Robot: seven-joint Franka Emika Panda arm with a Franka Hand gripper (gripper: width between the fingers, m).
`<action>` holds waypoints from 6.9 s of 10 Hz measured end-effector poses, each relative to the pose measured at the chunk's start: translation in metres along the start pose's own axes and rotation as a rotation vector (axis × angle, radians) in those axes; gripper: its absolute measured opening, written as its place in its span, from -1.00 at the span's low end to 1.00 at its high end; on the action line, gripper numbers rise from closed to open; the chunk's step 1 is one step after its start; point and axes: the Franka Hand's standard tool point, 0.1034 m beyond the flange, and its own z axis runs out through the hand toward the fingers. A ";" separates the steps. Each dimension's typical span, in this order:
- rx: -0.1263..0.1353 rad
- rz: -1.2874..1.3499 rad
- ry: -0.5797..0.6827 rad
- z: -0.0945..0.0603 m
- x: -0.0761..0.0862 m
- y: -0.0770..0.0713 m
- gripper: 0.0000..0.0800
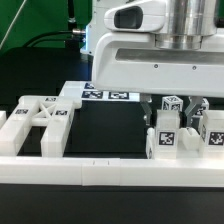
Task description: Assemble chair
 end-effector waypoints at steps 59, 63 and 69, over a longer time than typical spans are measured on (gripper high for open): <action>-0.008 0.136 -0.055 -0.020 -0.026 0.013 0.62; -0.008 0.137 -0.057 -0.019 -0.027 0.013 0.62; 0.009 0.108 -0.015 -0.016 -0.068 0.019 0.62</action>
Offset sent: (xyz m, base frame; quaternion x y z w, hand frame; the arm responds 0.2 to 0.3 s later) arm -0.0041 -0.0053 -0.0044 0.0150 -0.0054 0.3099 0.9507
